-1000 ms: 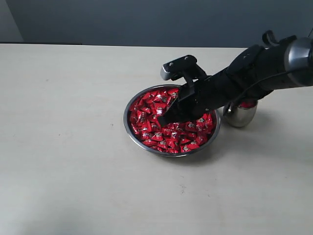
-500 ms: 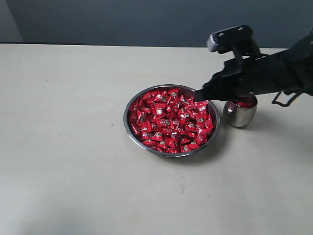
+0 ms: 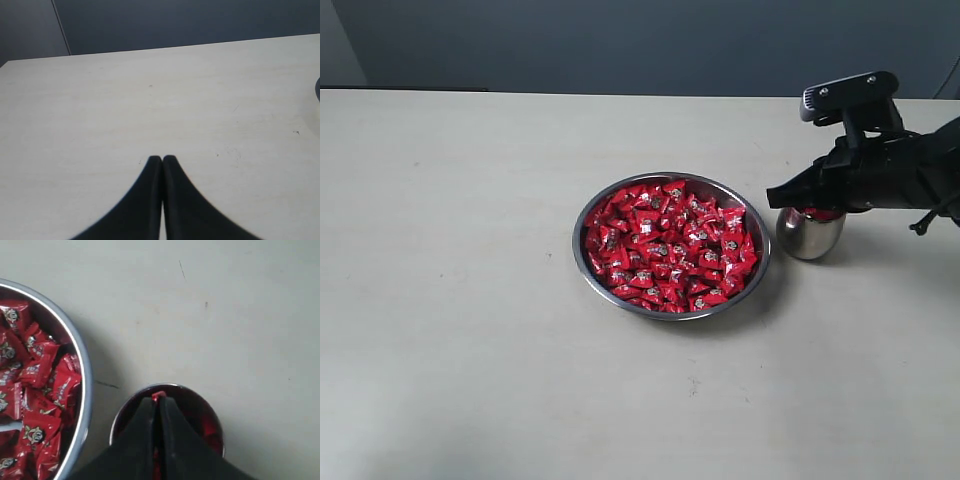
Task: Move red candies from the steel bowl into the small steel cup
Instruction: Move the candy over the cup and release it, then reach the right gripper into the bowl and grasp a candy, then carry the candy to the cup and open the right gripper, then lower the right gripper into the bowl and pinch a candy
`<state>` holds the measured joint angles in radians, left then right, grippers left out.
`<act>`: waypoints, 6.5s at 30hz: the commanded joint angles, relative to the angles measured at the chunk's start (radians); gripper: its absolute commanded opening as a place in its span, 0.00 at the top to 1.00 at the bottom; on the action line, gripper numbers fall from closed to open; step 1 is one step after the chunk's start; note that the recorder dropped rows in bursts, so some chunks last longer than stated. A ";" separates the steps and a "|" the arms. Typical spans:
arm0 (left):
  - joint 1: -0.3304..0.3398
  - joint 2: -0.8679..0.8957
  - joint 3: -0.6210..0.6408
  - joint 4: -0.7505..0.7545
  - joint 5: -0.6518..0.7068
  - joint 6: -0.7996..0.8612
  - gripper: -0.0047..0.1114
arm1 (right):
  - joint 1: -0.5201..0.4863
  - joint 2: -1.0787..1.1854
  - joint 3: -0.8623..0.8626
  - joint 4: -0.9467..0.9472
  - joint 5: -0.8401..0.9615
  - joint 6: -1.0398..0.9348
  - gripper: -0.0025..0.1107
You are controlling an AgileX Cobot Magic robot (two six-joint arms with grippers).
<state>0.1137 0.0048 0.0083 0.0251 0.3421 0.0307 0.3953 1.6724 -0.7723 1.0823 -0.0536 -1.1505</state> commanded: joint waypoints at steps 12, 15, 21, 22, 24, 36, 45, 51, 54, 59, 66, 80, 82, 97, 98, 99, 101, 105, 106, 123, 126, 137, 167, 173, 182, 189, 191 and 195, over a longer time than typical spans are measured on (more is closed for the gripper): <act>-0.005 -0.005 -0.008 0.002 -0.005 -0.001 0.96 | -0.005 0.007 -0.011 -0.027 -0.009 -0.001 0.61; -0.005 -0.005 -0.008 0.002 -0.005 -0.001 0.96 | -0.005 -0.020 -0.011 -0.027 -0.003 -0.001 0.61; -0.005 -0.005 -0.008 0.002 -0.005 -0.001 0.96 | -0.005 -0.100 -0.009 -0.023 0.070 -0.001 0.63; -0.005 -0.005 -0.008 0.002 -0.005 -0.001 0.96 | -0.005 -0.111 -0.009 -0.023 0.070 0.001 0.63; -0.005 -0.005 -0.008 0.002 -0.005 -0.001 0.96 | -0.005 -0.118 -0.007 -0.023 0.060 0.001 0.63; -0.005 -0.005 -0.008 0.002 -0.005 -0.001 0.96 | 0.081 -0.017 -0.093 0.001 0.396 -0.050 0.63; -0.005 -0.005 -0.008 0.002 -0.005 -0.001 0.96 | 0.083 0.166 -0.225 0.028 0.542 -0.109 0.63; -0.005 -0.005 -0.008 0.002 -0.005 -0.001 0.96 | 0.096 0.228 -0.307 0.028 0.638 -0.109 0.63; -0.005 -0.005 -0.008 0.002 -0.005 -0.001 0.96 | 0.126 0.261 -0.342 0.024 0.632 -0.109 0.63; -0.005 -0.005 -0.008 0.002 -0.005 -0.001 0.96 | 0.172 0.309 -0.377 -0.009 0.535 -0.103 0.63; -0.005 -0.005 -0.008 0.002 -0.005 -0.001 0.96 | 0.206 0.336 -0.406 -0.028 0.475 -0.071 0.63; -0.005 -0.005 -0.008 0.002 -0.005 -0.001 0.96 | 0.222 0.358 -0.410 -0.079 0.395 0.003 0.63; -0.005 -0.005 -0.008 0.002 -0.005 -0.001 0.96 | 0.222 0.368 -0.410 -0.068 0.380 0.003 0.63; -0.005 -0.005 -0.008 0.002 -0.005 -0.001 0.96 | 0.222 0.472 -0.506 -0.068 0.402 0.108 0.63; -0.005 -0.005 -0.008 0.002 -0.005 -0.001 0.96 | 0.222 0.472 -0.506 -0.069 0.409 0.113 0.66; -0.005 -0.005 -0.008 0.002 -0.005 -0.001 0.96 | 0.222 0.472 -0.506 -0.072 0.417 0.117 0.70; -0.005 -0.005 -0.008 0.002 -0.005 -0.001 0.96 | 0.222 0.459 -0.506 -0.092 0.428 0.139 0.84; -0.005 -0.005 -0.008 0.002 -0.005 -0.001 0.96 | 0.222 0.411 -0.506 -0.200 0.472 0.227 0.97; -0.005 -0.005 -0.008 0.002 -0.005 -0.001 0.96 | 0.222 0.377 -0.506 -0.317 0.490 0.339 0.97; -0.005 -0.005 -0.008 0.002 -0.005 -0.001 0.96 | 0.033 -0.191 0.057 -0.553 0.132 0.562 0.97; -0.005 -0.005 -0.008 0.002 -0.005 -0.001 0.96 | -0.023 -0.141 0.067 -0.553 0.072 0.562 0.97; -0.005 -0.005 -0.008 0.002 -0.005 -0.001 0.96 | -0.035 0.019 -0.007 -0.561 0.017 0.560 0.97; -0.005 -0.005 -0.008 0.002 -0.005 -0.001 0.96 | 0.115 -0.053 -0.031 -0.566 0.153 0.457 0.59; -0.005 -0.005 -0.008 0.002 -0.005 -0.001 0.96 | 0.166 0.029 -0.115 -0.553 0.345 0.426 0.59; -0.005 -0.005 -0.008 0.002 -0.005 -0.001 0.96 | 0.166 0.105 -0.151 -0.293 0.461 0.190 0.59; -0.005 -0.005 -0.008 0.002 -0.005 -0.001 0.96 | 0.166 0.115 -0.151 -0.045 0.553 -0.067 0.59; -0.005 -0.005 -0.008 0.002 -0.005 -0.001 0.96 | 0.166 0.134 -0.151 -0.045 0.537 -0.067 0.59; -0.005 -0.005 -0.008 0.002 -0.005 -0.001 0.96 | 0.166 0.176 -0.162 -0.041 0.532 -0.067 0.59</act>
<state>0.1137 0.0048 0.0083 0.0251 0.3421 0.0311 0.5632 1.8233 -0.9204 1.0297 0.4856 -1.2048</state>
